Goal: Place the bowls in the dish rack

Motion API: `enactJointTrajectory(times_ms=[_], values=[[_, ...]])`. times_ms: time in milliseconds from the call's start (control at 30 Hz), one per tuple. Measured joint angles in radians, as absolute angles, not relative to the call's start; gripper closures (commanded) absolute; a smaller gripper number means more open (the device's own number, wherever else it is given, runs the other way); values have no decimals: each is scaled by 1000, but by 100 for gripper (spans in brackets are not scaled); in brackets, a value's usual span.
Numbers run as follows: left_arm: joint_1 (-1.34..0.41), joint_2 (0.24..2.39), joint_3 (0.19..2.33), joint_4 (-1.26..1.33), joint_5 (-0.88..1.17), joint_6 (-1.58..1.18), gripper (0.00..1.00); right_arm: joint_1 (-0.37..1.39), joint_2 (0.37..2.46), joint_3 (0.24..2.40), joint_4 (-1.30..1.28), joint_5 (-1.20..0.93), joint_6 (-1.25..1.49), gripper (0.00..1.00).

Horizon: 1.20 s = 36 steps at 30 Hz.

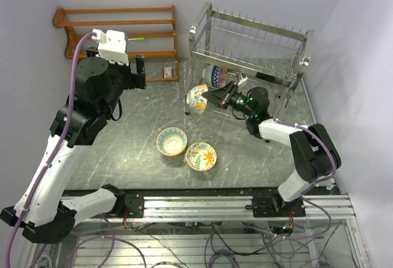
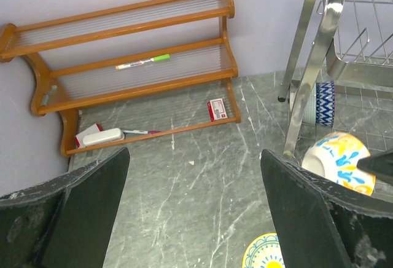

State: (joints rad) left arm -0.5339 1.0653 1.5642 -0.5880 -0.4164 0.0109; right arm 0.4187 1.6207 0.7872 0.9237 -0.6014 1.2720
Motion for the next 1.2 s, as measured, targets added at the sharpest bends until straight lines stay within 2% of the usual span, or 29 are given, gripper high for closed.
enactJointTrajectory(times_ms=[600, 1200], values=[[-534, 1138, 1564, -568, -414, 12, 1, 205, 1850, 897, 1037, -663, 1290, 100], [-534, 1178, 1537, -548, -389, 12, 1, 97, 1974, 913, 1361, -649, 1430, 100]])
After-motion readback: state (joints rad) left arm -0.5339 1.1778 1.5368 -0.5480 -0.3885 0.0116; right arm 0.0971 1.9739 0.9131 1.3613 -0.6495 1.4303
